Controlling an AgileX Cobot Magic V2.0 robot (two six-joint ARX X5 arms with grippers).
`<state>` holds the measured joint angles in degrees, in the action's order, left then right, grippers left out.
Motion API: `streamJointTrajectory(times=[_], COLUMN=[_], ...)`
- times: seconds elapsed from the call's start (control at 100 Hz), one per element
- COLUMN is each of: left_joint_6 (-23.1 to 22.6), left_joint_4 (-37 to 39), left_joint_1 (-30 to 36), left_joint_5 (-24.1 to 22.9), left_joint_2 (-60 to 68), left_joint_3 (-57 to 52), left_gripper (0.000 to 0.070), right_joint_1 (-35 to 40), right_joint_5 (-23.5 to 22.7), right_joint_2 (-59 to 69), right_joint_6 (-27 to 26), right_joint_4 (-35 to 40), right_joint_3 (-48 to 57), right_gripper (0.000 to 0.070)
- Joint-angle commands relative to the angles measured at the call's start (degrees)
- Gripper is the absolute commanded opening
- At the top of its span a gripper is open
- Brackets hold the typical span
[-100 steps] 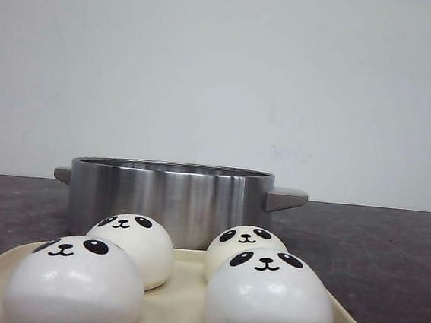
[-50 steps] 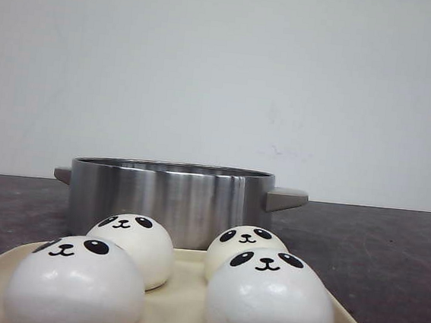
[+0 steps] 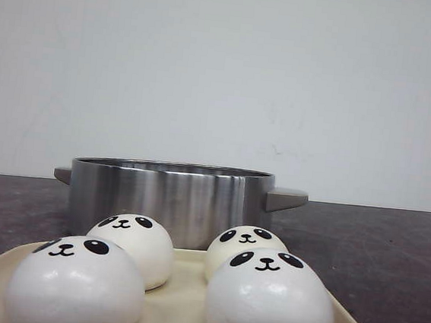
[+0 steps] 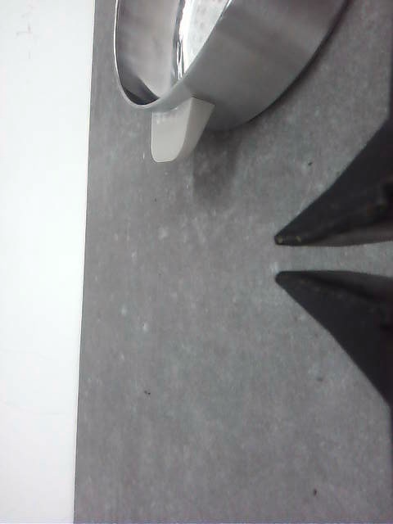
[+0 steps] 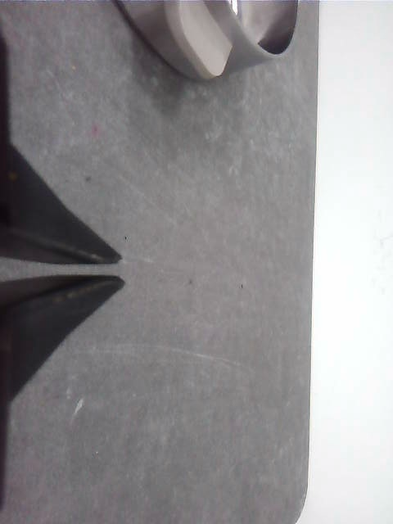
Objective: Steam buns
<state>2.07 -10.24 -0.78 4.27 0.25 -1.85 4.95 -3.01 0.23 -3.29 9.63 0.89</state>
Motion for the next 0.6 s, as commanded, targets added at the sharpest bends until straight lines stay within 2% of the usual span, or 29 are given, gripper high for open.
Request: streamJointTrajectory(times=[0.0, 0.37, 0.59], left_joint_6=[-0.8, -0.5, 13.2], left_joint_4=[-0.4, -0.2, 1.5], left_joint_1=[0.0, 0.0, 0.0], left_joint_5=[-0.2, -0.2, 6.7], left_joint_2=[0.0, 0.0, 0.0], left_joint_3=[1.0, 1.0, 0.4], left_gripper=[0.0003, 0.0003, 0.0003], right_joint_1=[0.0, 0.0, 0.1], right_joint_5=[0.0, -0.1, -2.8], right_joint_2=[0.0, 0.0, 0.0], right_joint_6=[-0.6, -0.9, -5.8], right_joint_4=[-0.6, -0.9, -5.8], right_joint_3=[-0.2, -0.2, -0.2], right_gripper=[0.0023, 0.0023, 0.0023])
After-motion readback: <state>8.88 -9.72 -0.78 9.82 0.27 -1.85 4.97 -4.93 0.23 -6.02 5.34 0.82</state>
